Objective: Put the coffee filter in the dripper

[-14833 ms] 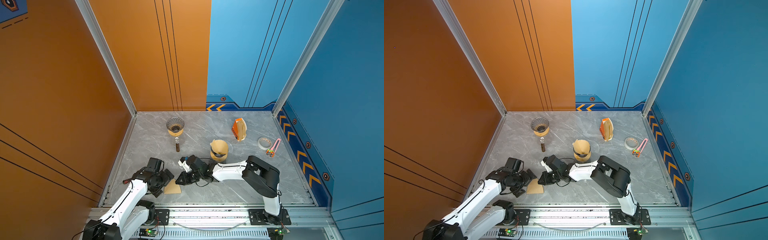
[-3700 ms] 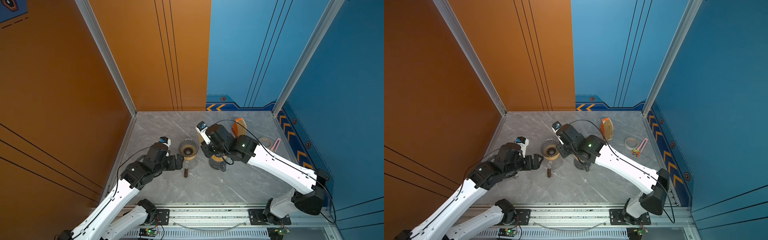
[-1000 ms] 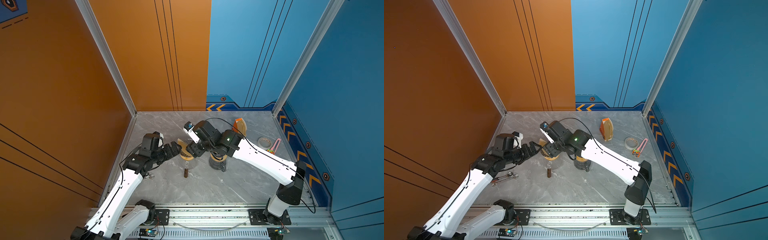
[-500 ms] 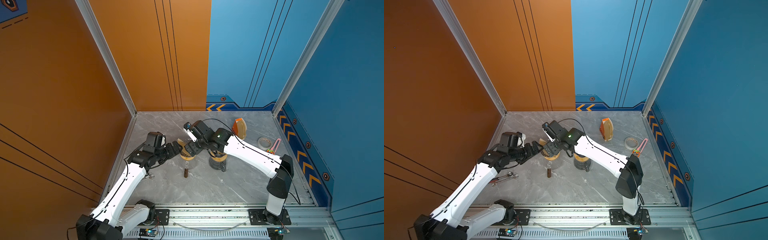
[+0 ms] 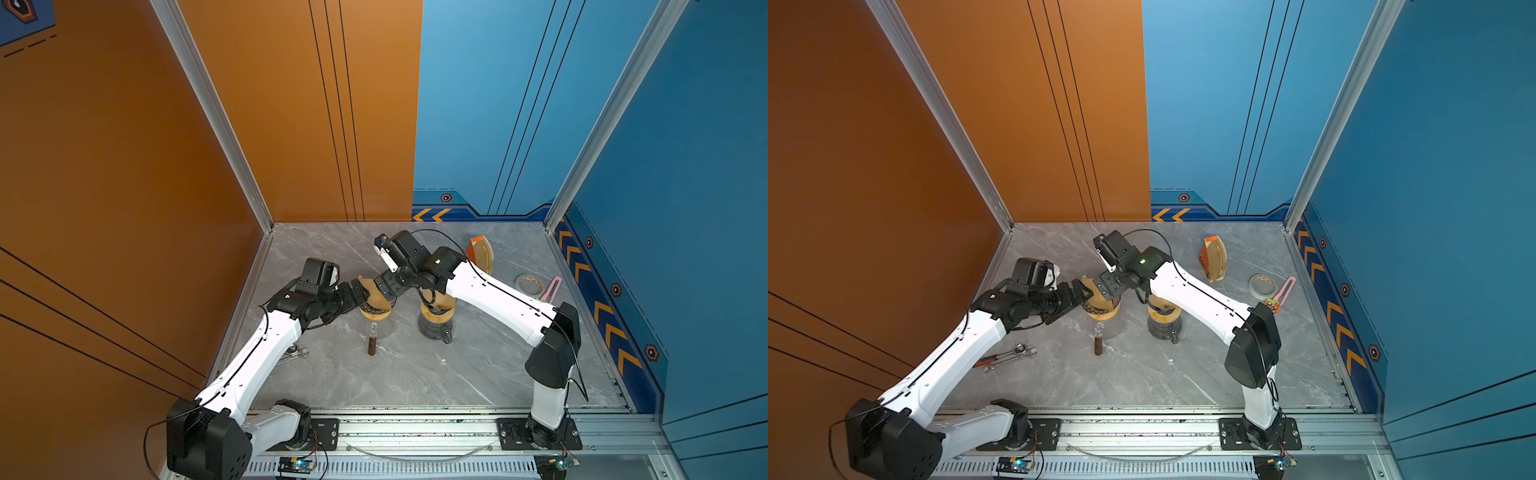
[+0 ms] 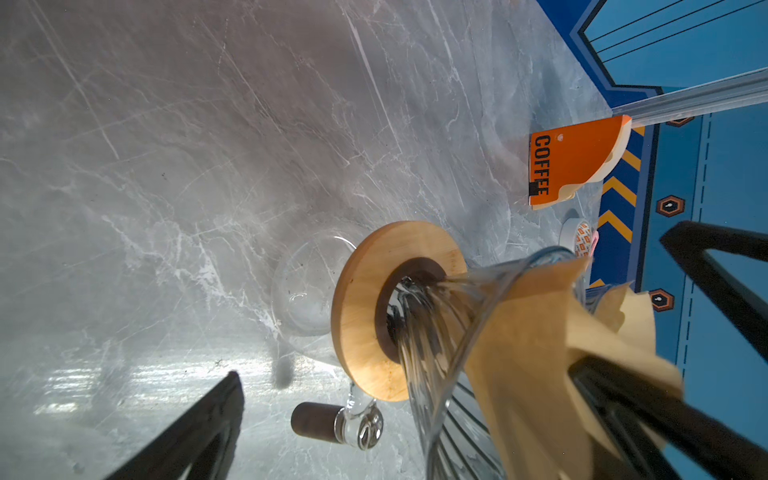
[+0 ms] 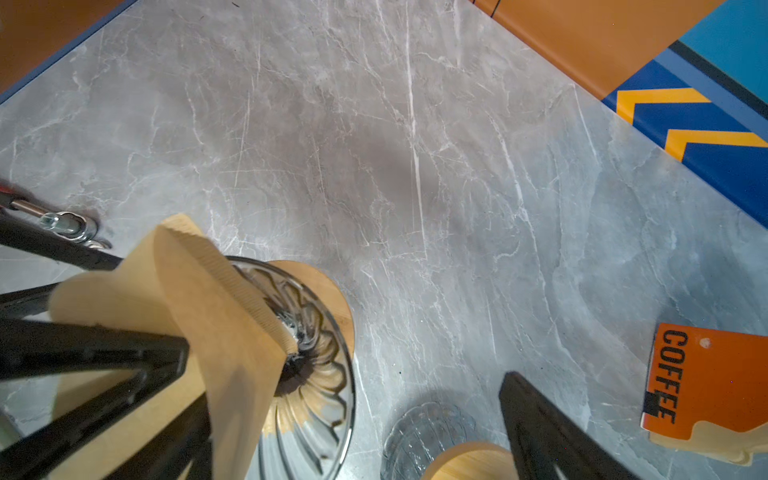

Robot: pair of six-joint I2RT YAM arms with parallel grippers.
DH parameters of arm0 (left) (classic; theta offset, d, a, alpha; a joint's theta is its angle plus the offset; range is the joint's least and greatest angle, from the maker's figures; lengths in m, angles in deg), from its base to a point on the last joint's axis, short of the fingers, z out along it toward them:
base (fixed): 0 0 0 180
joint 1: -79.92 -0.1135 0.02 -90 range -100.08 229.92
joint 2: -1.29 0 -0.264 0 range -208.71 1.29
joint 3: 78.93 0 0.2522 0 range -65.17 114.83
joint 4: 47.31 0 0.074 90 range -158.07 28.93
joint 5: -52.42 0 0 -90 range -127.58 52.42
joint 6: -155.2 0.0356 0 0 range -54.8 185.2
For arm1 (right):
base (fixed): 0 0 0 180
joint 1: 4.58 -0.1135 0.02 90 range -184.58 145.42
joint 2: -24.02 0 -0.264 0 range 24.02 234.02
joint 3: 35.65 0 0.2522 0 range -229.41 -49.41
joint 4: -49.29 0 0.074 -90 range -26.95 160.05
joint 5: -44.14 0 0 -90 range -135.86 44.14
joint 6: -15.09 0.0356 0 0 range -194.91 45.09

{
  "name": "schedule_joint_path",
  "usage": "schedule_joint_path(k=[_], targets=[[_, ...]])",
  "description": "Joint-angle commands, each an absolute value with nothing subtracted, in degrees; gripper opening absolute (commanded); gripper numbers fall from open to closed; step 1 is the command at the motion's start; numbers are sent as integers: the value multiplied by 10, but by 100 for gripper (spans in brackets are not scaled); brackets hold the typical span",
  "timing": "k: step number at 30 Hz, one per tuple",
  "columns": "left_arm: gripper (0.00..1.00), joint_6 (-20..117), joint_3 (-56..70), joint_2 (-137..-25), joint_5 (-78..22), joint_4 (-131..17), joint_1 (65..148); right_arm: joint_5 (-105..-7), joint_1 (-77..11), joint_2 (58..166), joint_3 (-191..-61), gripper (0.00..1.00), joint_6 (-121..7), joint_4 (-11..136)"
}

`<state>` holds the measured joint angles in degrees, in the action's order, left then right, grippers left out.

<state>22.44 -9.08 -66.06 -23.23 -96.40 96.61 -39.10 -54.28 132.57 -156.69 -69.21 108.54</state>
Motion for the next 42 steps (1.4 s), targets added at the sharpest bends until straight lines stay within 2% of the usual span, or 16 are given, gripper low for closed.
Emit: schedule_joint_path(k=[1,24,42], targets=[[98,247,-66,-674,-244,-968,971,-385,-536,1333,-1583,95,-707,1104],[98,300,-14,-730,-261,-1017,971,-492,-508,1379,-1621,94,-735,1152],[98,327,8,-763,-263,-1035,969,-498,-505,1408,-1643,94,-744,1184]])
